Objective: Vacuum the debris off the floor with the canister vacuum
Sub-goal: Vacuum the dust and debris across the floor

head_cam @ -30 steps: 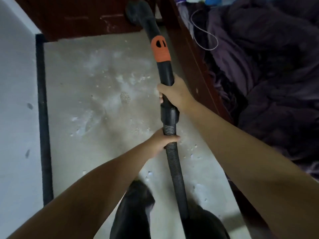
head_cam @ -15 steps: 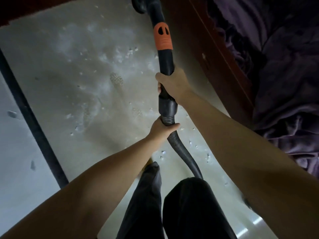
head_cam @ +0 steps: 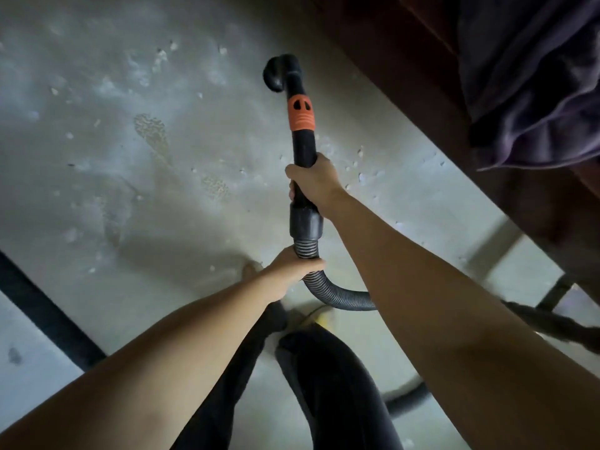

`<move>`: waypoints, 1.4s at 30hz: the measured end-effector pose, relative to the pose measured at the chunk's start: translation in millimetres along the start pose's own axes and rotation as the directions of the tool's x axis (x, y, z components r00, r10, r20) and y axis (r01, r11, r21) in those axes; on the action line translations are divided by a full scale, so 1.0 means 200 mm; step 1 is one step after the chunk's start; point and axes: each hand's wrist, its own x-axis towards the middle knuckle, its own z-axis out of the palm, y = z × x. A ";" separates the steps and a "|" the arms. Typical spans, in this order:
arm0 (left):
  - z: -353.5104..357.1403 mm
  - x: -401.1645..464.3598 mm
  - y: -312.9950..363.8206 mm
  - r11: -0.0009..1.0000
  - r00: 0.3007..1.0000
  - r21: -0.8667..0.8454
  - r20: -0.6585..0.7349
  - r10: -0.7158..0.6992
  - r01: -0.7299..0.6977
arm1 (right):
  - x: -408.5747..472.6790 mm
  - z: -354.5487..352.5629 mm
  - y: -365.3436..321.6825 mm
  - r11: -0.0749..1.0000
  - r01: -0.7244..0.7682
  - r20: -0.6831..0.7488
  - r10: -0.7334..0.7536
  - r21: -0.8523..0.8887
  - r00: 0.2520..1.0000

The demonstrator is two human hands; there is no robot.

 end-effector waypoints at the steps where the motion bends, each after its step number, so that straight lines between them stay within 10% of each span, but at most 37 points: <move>1: 0.06 0.04 -0.04 0.999 0.999 0.041 0.027 -0.021 0.020 | 0.02 -0.07 0.09 0.998 -0.031 -0.042 0.033 0.050 0.999; 13: 0.40 0.86 -0.24 0.838 0.889 0.540 0.418 -0.186 -0.079 | 0.32 -0.71 1.10 0.736 0.108 -0.565 0.407 0.668 0.718; 23: 0.87 1.52 -0.65 0.677 0.887 0.578 0.237 0.396 -0.456 | 0.61 -1.09 1.68 0.655 0.437 -0.755 0.333 0.617 0.565; 30: 0.97 1.81 -0.67 0.785 0.839 0.420 0.497 0.222 -0.456 | 0.85 -1.31 1.85 0.678 0.340 -0.666 0.297 0.652 0.685; 42: 1.02 1.78 -0.60 0.657 0.707 0.654 0.660 -0.253 -0.375 | 0.67 -1.32 2.05 0.599 0.367 -0.687 0.484 0.712 0.543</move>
